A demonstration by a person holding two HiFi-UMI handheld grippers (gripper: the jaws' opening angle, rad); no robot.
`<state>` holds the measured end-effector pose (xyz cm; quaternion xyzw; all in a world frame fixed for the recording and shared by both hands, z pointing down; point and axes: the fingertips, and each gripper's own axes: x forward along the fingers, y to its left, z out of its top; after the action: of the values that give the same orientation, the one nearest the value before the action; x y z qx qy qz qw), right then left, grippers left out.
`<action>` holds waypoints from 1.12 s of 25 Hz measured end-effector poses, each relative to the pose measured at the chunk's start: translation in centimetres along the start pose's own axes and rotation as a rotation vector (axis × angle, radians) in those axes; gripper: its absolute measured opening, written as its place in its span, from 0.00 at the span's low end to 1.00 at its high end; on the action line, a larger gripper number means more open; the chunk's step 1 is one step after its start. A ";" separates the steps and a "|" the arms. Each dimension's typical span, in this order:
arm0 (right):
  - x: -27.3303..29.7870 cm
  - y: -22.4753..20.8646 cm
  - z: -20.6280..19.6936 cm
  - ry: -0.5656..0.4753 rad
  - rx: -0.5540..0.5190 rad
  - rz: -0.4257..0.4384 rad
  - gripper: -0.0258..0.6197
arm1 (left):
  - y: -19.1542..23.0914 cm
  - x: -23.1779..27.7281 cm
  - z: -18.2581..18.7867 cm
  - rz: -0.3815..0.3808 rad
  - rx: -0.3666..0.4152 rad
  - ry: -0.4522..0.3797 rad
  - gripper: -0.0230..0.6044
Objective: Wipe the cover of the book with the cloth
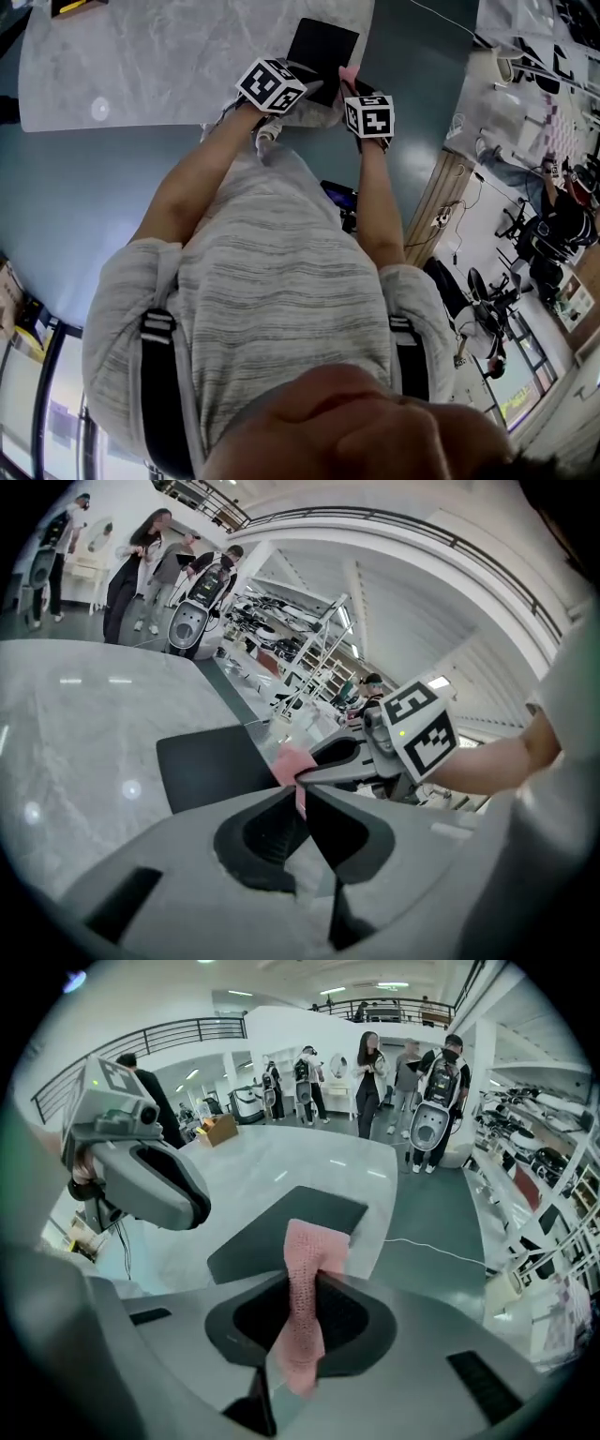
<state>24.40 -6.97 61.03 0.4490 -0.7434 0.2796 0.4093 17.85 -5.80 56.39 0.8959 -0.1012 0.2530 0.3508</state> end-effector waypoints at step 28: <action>9.6 -3.8 8.1 0.047 -0.564 -0.037 0.14 | 4.8 -5.9 -1.9 0.141 -0.033 0.010 0.10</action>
<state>22.44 -19.16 65.36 0.3242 -0.7737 0.0646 0.5404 10.42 -7.99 57.26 0.8793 -0.1663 0.2798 0.3476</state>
